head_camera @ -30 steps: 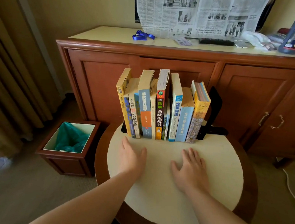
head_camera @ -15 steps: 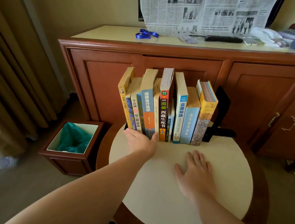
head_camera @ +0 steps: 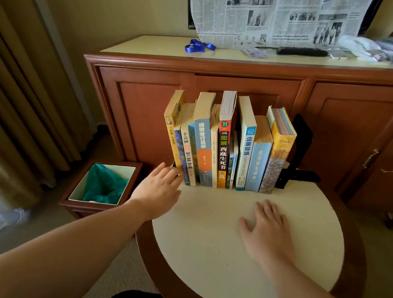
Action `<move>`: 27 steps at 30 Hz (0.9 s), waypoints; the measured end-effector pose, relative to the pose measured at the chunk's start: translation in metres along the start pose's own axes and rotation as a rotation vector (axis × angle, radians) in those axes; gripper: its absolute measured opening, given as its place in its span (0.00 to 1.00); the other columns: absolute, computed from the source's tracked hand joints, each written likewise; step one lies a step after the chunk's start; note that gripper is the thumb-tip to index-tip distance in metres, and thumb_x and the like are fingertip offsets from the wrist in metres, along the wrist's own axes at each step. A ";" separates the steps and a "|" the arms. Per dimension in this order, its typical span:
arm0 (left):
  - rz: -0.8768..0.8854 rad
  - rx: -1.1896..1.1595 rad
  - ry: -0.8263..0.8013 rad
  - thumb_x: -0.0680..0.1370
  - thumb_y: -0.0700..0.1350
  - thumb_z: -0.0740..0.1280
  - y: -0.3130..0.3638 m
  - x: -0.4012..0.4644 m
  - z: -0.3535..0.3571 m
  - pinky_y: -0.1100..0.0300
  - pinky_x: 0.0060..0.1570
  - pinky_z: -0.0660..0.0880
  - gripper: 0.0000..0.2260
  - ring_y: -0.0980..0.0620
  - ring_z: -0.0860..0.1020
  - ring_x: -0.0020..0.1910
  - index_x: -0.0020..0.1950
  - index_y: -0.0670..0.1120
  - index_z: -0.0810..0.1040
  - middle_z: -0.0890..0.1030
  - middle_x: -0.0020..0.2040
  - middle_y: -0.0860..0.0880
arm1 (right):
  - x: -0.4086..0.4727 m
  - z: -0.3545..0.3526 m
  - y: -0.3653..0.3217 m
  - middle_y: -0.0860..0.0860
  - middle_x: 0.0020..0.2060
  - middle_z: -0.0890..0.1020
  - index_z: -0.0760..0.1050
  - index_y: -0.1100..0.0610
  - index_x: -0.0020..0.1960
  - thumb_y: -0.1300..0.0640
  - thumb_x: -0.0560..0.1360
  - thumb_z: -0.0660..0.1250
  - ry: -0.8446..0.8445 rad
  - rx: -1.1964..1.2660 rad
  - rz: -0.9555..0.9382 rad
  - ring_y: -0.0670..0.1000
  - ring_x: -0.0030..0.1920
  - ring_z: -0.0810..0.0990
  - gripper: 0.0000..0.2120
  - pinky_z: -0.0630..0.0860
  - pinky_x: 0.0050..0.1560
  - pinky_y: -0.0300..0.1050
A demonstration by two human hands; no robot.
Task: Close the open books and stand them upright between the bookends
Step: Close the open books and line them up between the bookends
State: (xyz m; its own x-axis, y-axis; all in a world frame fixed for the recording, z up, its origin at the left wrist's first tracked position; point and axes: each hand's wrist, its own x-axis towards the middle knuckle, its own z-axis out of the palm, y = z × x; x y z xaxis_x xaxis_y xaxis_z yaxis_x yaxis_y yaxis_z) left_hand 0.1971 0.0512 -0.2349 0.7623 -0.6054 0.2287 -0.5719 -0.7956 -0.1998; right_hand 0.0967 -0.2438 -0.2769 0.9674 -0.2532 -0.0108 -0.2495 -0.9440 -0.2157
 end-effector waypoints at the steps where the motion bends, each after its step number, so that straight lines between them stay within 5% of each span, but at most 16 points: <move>1: 0.081 0.061 0.008 0.82 0.53 0.67 -0.009 -0.001 0.001 0.46 0.80 0.54 0.24 0.46 0.72 0.73 0.76 0.46 0.74 0.77 0.71 0.46 | 0.000 0.000 0.000 0.51 0.84 0.50 0.52 0.52 0.85 0.35 0.82 0.48 0.000 0.003 0.003 0.51 0.84 0.45 0.37 0.45 0.82 0.52; 3: 0.247 0.166 -0.042 0.83 0.53 0.66 -0.018 0.000 0.001 0.46 0.80 0.53 0.24 0.46 0.70 0.77 0.78 0.46 0.73 0.75 0.75 0.47 | 0.001 0.000 0.000 0.51 0.84 0.50 0.52 0.52 0.85 0.34 0.82 0.48 0.001 -0.004 0.007 0.51 0.84 0.45 0.37 0.44 0.82 0.52; 6: 0.462 0.276 -0.188 0.88 0.55 0.51 -0.015 0.013 0.000 0.49 0.77 0.31 0.27 0.50 0.41 0.84 0.86 0.49 0.51 0.51 0.86 0.50 | 0.002 0.001 0.000 0.51 0.84 0.50 0.52 0.52 0.85 0.34 0.82 0.47 0.002 -0.027 0.006 0.51 0.84 0.46 0.37 0.45 0.82 0.52; 8: 0.527 0.315 -0.254 0.88 0.57 0.44 -0.012 0.028 -0.003 0.51 0.75 0.26 0.27 0.52 0.31 0.81 0.86 0.51 0.42 0.41 0.85 0.52 | 0.003 0.002 0.000 0.51 0.84 0.50 0.52 0.52 0.85 0.34 0.82 0.47 0.004 -0.038 0.006 0.51 0.84 0.46 0.37 0.46 0.82 0.52; 19: 0.686 0.374 -0.186 0.83 0.68 0.38 -0.016 0.072 0.002 0.51 0.78 0.28 0.38 0.50 0.31 0.81 0.85 0.45 0.39 0.35 0.82 0.49 | 0.006 0.006 0.001 0.51 0.84 0.53 0.53 0.53 0.84 0.34 0.82 0.49 0.026 -0.078 -0.002 0.50 0.84 0.47 0.37 0.47 0.82 0.52; 27: 0.692 0.320 -0.083 0.82 0.71 0.39 -0.018 0.073 0.014 0.50 0.79 0.29 0.42 0.48 0.37 0.83 0.86 0.42 0.44 0.43 0.86 0.45 | 0.004 0.004 -0.001 0.50 0.84 0.51 0.51 0.52 0.85 0.34 0.81 0.48 0.025 -0.084 0.000 0.50 0.84 0.46 0.37 0.46 0.82 0.51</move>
State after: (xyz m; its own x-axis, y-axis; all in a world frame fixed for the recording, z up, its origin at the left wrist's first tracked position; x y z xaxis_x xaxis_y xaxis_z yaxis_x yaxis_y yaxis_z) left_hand 0.2674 0.0215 -0.2282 0.2895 -0.9498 -0.1186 -0.8214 -0.1829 -0.5402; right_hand 0.1012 -0.2434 -0.2803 0.9661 -0.2578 0.0138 -0.2538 -0.9580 -0.1335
